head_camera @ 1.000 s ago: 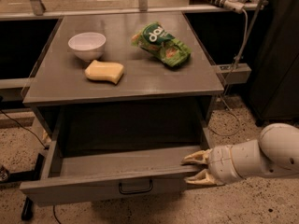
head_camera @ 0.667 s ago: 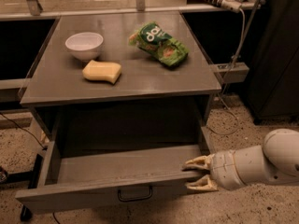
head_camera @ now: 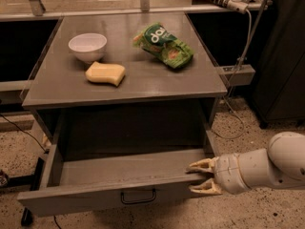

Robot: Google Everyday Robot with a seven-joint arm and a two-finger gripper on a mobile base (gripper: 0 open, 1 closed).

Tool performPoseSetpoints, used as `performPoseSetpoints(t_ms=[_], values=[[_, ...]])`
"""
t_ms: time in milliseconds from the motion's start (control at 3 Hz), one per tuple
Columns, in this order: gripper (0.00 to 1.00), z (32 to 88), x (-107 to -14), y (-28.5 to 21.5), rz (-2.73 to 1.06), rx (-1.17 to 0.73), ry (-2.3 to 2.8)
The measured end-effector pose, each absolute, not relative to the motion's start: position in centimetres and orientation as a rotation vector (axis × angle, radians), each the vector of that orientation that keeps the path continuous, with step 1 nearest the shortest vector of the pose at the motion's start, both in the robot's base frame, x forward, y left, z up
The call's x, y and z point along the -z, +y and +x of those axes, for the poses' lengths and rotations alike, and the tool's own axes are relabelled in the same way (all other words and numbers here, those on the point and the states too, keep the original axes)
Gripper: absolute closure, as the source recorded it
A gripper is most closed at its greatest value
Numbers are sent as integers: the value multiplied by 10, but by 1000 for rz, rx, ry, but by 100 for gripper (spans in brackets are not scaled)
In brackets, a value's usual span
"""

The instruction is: Open top drawer

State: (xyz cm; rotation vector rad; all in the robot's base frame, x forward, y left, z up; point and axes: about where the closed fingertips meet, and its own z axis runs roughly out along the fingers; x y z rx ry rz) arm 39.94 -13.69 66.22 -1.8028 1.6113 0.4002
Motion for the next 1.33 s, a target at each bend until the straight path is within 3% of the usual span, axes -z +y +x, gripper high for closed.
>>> performPoseSetpoints(t_ms=[333, 667, 1333], values=[[15, 387, -660, -141, -1814, -432, 1603], [18, 359, -652, -149, -1829, -482, 1595], [64, 358, -661, -149, -1829, -483, 1595]])
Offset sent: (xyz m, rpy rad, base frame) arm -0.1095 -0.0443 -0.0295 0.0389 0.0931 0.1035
